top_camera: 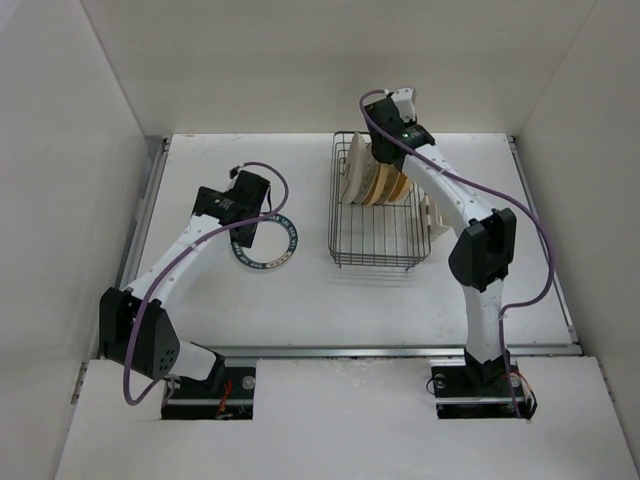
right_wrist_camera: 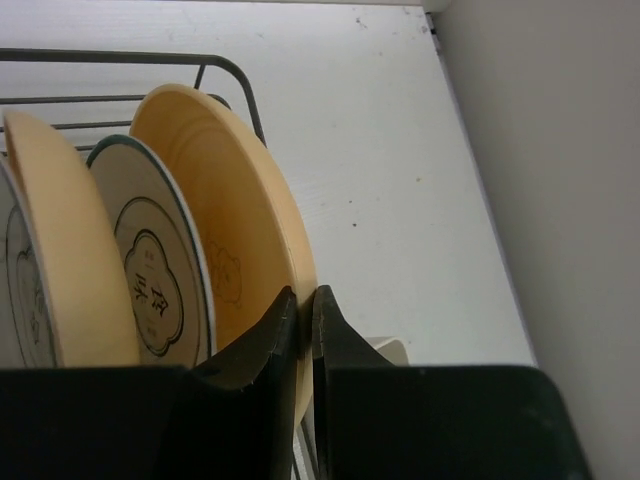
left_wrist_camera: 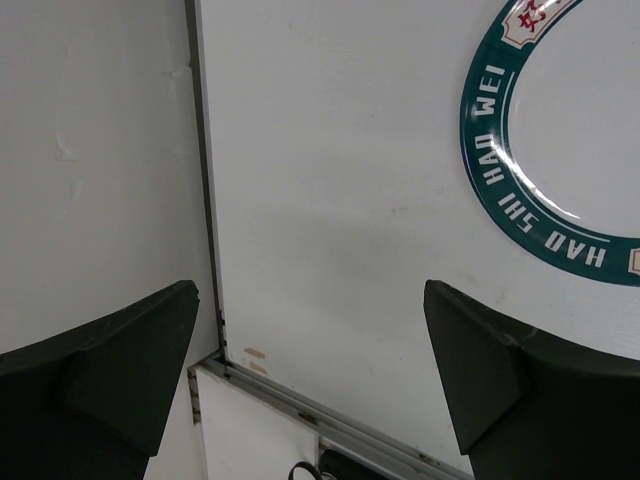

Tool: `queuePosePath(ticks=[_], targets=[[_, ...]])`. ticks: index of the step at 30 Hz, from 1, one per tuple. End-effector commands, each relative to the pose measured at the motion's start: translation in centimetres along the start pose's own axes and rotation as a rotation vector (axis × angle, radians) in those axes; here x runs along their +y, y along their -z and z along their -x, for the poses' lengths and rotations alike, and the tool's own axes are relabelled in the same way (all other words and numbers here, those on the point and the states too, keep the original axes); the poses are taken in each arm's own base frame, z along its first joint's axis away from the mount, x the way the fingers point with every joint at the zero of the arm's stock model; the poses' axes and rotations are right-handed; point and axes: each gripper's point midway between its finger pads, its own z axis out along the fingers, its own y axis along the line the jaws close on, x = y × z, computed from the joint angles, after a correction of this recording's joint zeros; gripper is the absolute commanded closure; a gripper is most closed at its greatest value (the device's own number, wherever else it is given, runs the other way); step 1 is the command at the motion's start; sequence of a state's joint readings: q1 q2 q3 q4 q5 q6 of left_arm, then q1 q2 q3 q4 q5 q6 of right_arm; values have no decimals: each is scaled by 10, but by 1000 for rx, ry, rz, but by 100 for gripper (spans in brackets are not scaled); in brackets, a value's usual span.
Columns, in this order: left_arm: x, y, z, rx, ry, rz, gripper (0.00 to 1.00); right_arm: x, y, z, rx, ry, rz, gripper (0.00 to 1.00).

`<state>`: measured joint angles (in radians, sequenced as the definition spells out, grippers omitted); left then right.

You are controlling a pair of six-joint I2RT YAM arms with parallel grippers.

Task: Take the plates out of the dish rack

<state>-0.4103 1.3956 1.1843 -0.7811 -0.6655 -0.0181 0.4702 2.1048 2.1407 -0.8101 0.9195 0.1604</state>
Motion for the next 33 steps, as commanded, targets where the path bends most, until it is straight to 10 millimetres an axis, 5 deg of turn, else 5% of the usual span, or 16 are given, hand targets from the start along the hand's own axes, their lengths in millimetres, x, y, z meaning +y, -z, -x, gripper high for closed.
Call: queuePosePath(ticks=[1,8,13,22,26,33], targets=[[8,6,5,-39,19,5,6,-52,27,52,-139,-112,-159,100],[9,6,7,-46,16,13,6,-67,37,55,-157,-60,-272,100],[9,6,7,-46,16,13,6,-90,58,82,-229,-115,-313,100],[11,6,11,-61,20,23,6,-59,26,68,-235,-79,-242,100],[11,6,9,-61,20,23,6,-66,10,67,-225,-81,-247,100],[12,6,9,-61,11,24,6,-78,13,75,-241,-2,-315,100]])
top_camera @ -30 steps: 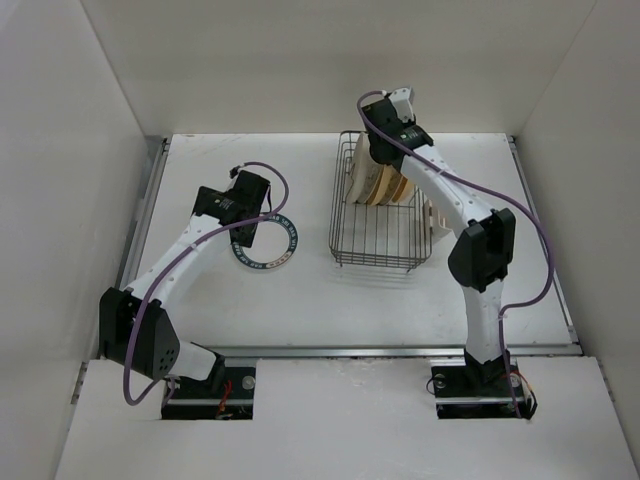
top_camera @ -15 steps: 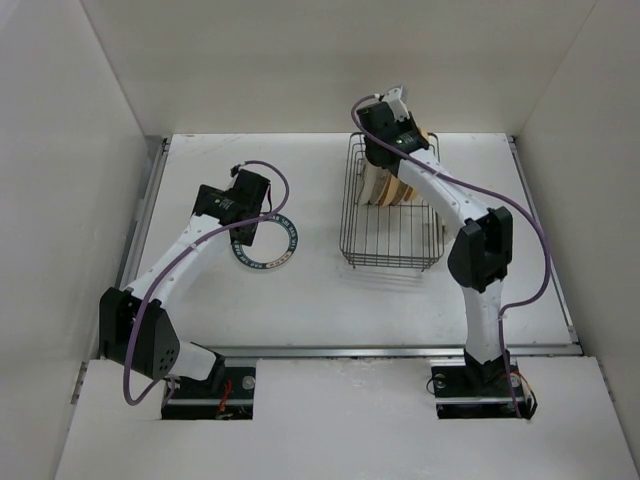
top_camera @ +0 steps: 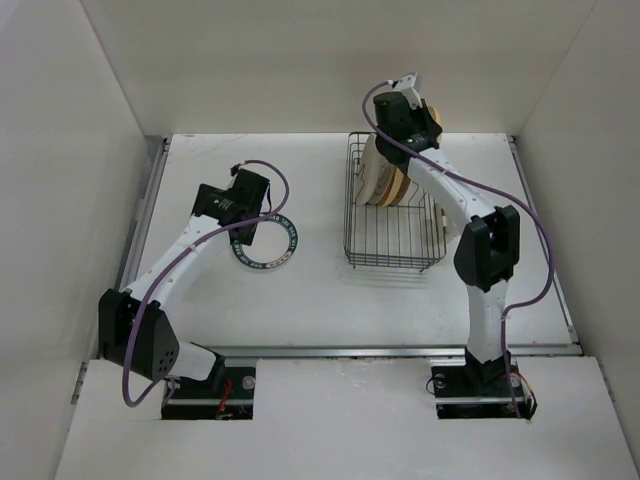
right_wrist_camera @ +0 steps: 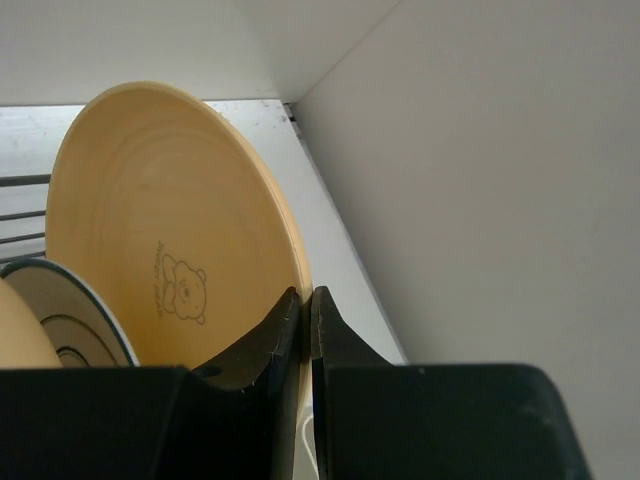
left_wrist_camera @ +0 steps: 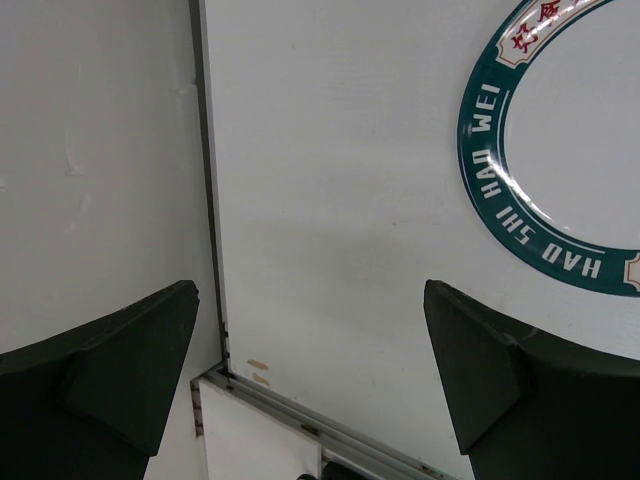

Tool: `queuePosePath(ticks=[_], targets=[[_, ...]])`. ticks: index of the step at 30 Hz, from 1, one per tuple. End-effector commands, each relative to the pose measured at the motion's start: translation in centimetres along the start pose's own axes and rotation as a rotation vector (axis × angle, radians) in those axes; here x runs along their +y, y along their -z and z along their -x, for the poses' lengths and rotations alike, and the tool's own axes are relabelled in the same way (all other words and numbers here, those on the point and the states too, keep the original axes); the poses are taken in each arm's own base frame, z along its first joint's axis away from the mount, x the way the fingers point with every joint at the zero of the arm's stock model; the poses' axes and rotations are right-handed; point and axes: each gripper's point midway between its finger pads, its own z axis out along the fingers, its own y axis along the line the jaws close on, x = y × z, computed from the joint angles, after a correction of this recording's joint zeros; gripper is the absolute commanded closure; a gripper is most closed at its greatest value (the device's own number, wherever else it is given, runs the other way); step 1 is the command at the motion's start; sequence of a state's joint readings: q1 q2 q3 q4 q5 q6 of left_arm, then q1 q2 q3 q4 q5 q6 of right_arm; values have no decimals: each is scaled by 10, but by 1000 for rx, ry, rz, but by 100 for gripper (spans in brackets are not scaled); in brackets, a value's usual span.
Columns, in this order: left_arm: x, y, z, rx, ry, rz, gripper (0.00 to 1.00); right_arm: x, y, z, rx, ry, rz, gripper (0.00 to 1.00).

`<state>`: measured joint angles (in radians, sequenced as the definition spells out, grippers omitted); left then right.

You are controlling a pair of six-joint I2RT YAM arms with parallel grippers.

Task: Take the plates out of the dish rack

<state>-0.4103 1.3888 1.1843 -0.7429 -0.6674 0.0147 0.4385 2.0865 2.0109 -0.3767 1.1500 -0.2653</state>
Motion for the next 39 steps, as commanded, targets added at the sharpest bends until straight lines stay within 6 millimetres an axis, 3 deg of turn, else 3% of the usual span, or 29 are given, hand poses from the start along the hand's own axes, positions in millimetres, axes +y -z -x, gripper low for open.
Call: queuePosePath(ticks=[1,8,17,19,22,23,27,30,33,37,39], targets=[[11,6,1,-27,14,24,6,-45,15,36,-69,-121,-83,100],[11,4,0,-20,8,34,6,-95,32,45,-70,-174,-158,100],[11,3,6,-43,-11,34,6,-123,37,41,-38,-160,-231,100],[11,3,8,-51,-4,33,6,-138,38,42,-28,-185,-261,100],[-3,2,1,-21,-31,-44,6,-163,48,52,-45,-258,-275,100],[-8,4,2,-21,-40,-77,6,-164,48,52,-46,-258,-275,100],[-43,5,2,9,-75,-264,4,-185,57,61,-68,-314,-272,100],[-54,3,9,25,-85,-306,3,-180,66,68,-115,-327,-201,100],[-70,5,12,39,-90,-391,3,-161,83,76,-165,-323,-75,100],[-85,14,22,30,-82,-488,3,-143,102,92,-199,-447,106,100],[-87,15,28,23,-79,-497,3,-119,112,100,-220,-458,262,100]])
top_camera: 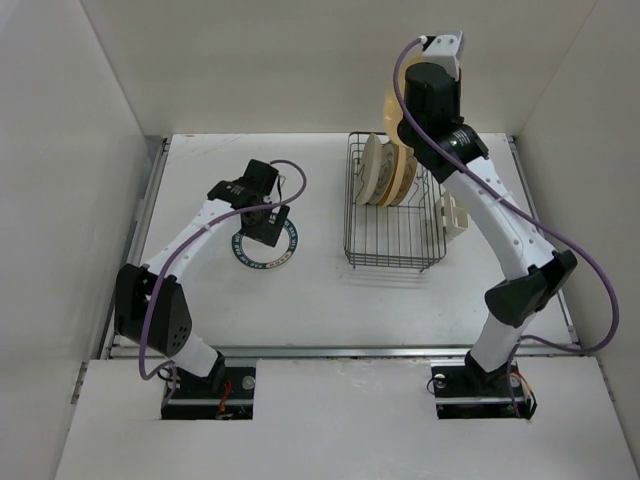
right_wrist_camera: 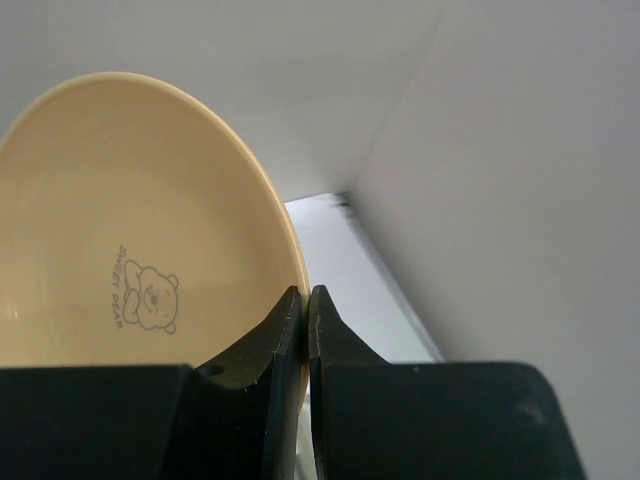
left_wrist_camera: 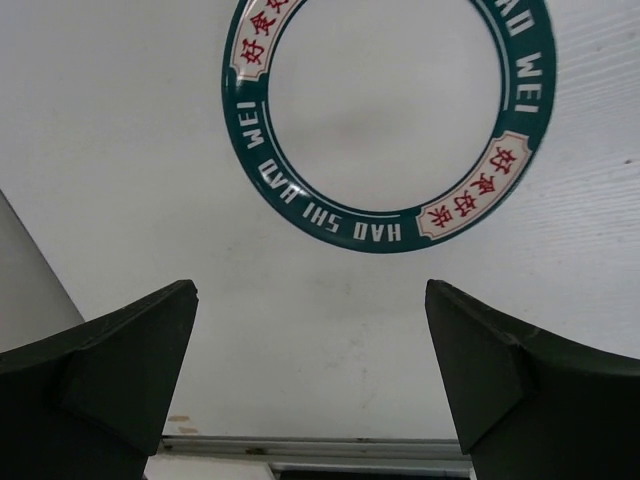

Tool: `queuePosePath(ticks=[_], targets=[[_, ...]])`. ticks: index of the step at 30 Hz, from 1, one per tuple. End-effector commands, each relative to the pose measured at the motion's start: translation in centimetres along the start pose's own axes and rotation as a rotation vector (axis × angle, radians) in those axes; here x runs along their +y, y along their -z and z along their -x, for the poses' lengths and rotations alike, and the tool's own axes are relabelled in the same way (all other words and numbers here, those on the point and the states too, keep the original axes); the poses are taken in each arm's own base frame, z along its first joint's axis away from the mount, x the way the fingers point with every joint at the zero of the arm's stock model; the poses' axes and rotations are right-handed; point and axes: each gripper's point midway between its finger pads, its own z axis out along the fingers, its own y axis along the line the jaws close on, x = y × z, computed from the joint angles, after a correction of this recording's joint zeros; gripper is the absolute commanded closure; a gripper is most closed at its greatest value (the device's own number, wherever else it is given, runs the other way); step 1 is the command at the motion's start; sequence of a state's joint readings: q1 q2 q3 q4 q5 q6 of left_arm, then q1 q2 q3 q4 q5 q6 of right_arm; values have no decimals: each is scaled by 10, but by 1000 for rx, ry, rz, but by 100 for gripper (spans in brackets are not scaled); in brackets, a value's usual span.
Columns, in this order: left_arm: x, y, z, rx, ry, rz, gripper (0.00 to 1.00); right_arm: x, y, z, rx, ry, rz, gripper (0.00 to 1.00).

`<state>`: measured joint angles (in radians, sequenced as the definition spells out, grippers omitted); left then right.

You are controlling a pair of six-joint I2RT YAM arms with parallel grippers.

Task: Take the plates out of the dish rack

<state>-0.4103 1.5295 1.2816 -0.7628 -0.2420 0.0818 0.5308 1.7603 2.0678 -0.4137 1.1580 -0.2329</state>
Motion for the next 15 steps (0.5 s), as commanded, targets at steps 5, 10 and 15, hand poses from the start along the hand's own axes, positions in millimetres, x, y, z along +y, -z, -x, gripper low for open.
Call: queuePosePath(ticks=[5,10,15], targets=[[5,3,7,45,90,-101,8,64,59,17,-22,-234,535,100],[11,-9,3,134,185,-184,20,116,115,-12,21,-208,869,100],[19,-31,0,153,241,-205,30,143,178,-50,108,-182,1135,100]])
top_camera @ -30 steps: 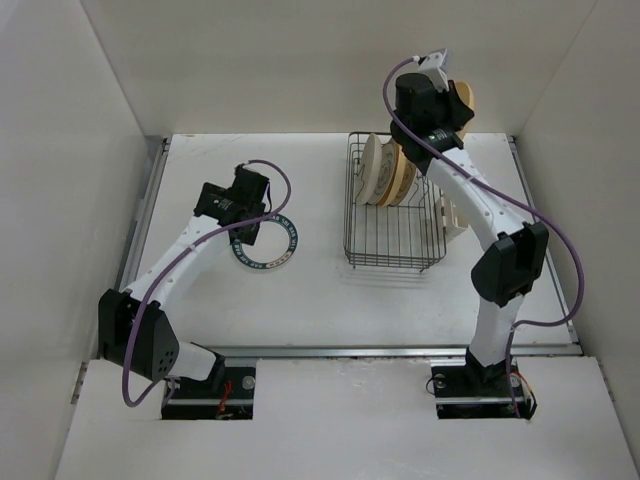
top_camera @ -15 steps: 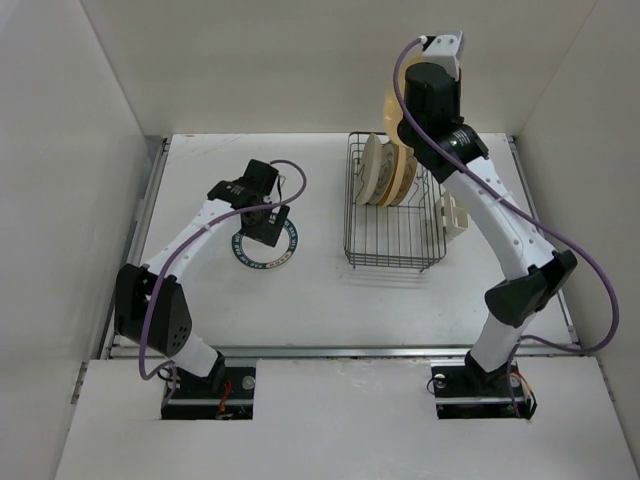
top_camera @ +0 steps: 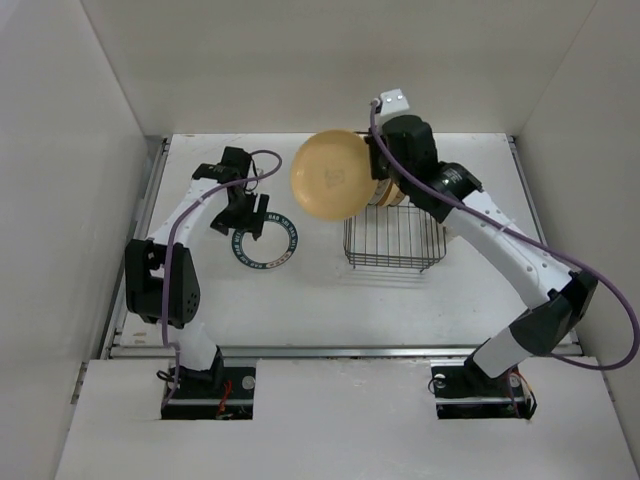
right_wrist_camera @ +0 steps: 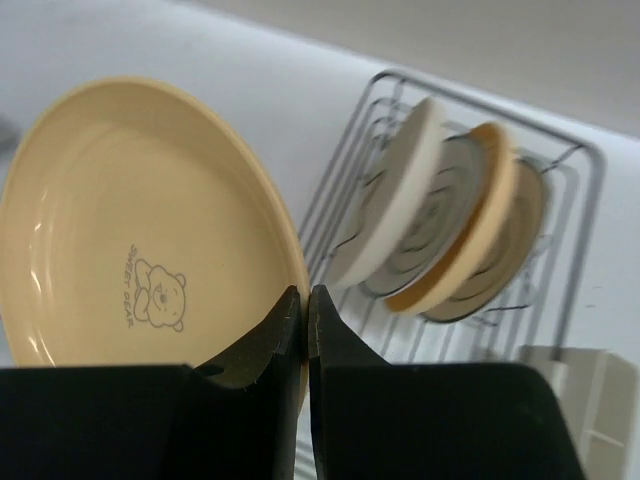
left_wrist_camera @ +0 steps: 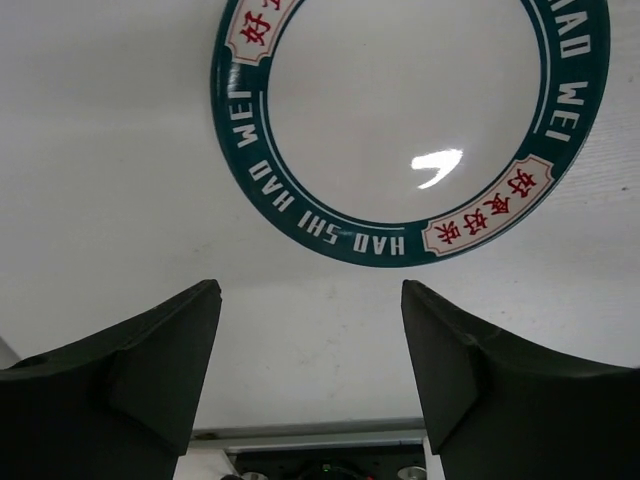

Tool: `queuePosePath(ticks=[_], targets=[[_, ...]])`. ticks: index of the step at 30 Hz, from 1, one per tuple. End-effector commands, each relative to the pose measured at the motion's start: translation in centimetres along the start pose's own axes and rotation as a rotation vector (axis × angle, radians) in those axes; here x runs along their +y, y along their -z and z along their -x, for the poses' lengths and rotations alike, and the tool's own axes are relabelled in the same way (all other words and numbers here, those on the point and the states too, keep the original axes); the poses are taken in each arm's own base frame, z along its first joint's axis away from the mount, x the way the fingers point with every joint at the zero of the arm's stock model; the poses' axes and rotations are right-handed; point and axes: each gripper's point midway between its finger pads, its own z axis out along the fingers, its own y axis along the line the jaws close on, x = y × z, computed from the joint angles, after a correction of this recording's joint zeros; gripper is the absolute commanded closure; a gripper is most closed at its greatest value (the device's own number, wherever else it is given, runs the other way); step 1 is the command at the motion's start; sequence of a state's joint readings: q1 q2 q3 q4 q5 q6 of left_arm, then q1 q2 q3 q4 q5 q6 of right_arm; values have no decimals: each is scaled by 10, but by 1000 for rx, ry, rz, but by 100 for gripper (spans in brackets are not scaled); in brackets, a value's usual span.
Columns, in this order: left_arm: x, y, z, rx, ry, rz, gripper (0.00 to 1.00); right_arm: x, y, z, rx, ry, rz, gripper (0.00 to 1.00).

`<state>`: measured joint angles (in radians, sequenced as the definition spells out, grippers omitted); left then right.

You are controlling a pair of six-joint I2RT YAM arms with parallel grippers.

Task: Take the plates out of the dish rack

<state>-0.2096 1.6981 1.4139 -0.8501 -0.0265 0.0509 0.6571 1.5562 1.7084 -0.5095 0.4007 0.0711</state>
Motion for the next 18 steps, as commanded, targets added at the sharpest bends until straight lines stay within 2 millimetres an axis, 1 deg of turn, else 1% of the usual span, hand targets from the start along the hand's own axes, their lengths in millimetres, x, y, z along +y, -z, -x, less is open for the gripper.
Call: queuePosePath(ticks=[1,2,3,4,5,6,8,9,10,11,12,13,16,17,18], targets=[[1,-4,2,16,66,-80,32,63,27,0,-8,-77,295,100],[14,-16,0,44,130,-94,34,86,31,-18,29,-60,385,100],[17,-23,-3,66,153,-112,37,96,34,-27,41,-53,433,100],[21,-27,0,72,173,-125,41,106,39,-35,51,-58,480,100],[21,-35,3,89,190,-153,41,116,39,-45,65,-53,523,100],[25,-39,-1,110,213,-164,41,128,42,-60,80,-55,571,100],[17,-41,-1,119,217,-210,41,131,39,-71,98,-73,577,100],[19,-42,2,104,200,-211,40,134,38,-72,93,-91,591,100],[17,-45,2,97,191,-221,40,136,34,-89,125,-84,596,100],[17,-45,2,97,191,-221,38,141,32,-98,147,-76,600,100],[17,-47,1,97,191,-221,38,141,31,-100,145,-77,601,100],[19,-51,-1,110,192,-210,36,145,29,-113,179,-70,617,100],[22,-64,-6,143,193,-189,36,155,19,-137,226,-64,647,100],[21,-67,-7,152,193,-190,36,163,13,-150,254,-54,651,100],[21,-70,-9,162,204,-190,36,165,10,-159,278,-51,657,100]])
